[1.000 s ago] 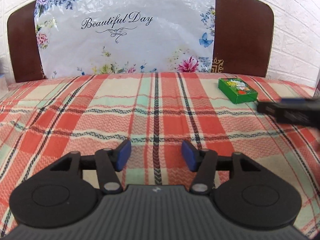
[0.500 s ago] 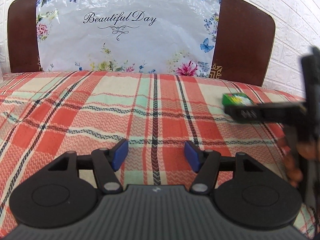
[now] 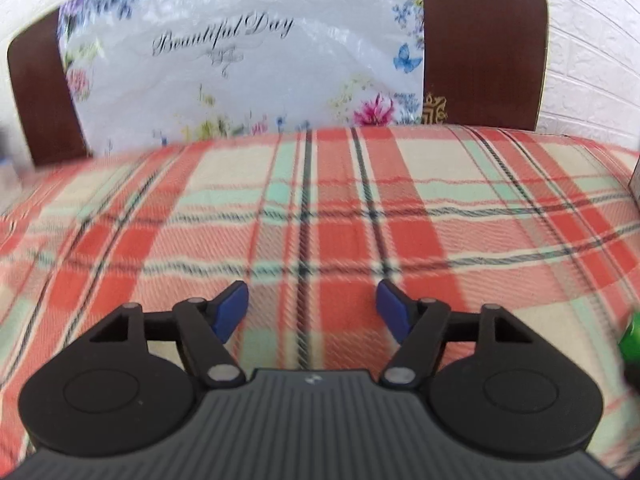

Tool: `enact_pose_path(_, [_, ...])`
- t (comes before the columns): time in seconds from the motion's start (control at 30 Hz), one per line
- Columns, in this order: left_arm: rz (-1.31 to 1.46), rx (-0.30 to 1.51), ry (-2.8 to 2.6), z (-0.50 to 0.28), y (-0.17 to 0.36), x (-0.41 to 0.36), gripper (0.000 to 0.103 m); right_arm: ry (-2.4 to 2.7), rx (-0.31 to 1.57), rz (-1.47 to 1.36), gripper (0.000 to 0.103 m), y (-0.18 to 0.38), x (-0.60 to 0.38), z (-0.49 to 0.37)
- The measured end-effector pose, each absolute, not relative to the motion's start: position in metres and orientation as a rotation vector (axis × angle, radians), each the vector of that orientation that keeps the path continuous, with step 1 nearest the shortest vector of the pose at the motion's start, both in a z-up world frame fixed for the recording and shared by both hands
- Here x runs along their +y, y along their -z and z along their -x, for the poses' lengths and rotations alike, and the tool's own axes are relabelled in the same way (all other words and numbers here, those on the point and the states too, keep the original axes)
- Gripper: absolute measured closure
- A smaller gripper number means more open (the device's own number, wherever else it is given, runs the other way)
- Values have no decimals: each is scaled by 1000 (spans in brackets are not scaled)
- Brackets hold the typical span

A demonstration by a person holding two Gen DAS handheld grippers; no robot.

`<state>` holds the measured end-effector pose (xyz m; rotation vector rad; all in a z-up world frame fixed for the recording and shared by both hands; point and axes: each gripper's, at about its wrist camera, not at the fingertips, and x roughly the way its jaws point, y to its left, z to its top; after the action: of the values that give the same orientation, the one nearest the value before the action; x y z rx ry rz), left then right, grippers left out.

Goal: Organize objects
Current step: 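Grasp the green snack box with the right gripper, then take the green snack box with the left gripper from the right gripper, then lower the green snack box into the brown box and open the left gripper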

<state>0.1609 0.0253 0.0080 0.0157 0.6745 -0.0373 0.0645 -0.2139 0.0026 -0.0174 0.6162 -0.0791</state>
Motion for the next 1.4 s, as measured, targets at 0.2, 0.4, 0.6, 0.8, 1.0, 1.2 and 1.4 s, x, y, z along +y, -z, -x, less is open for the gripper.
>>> enact_pose_path(0.2, [111,790,363,-114,-42,-39,46,117,591,-44,31,-3,-224,-18])
enact_pose_path(0.4, [82,924,468,-102,-35,-99,45,109,584,-32,34,1,-221,-18])
enact_pose_path(0.6, [192,953,502,-103,-24,-107,75,101,575,-47,46,2,-227,-18])
enact_pose_path(0.8, [101,826,585,-85,-80,-138,75,143,407,-115,46,-17,-243,5])
enact_pose_path(1.0, [17,686,710,-80,-131,-197,75,268,195,-108,46,-59,-279,31])
enact_pose_path(1.2, [-67,636,773,-96,-143,-262,76,366,136,-105,46,-85,-335,29])
enact_pose_path(1.4, [-224,591,634,-110,-118,-297,64,420,217,-86,22,-74,-381,-11])
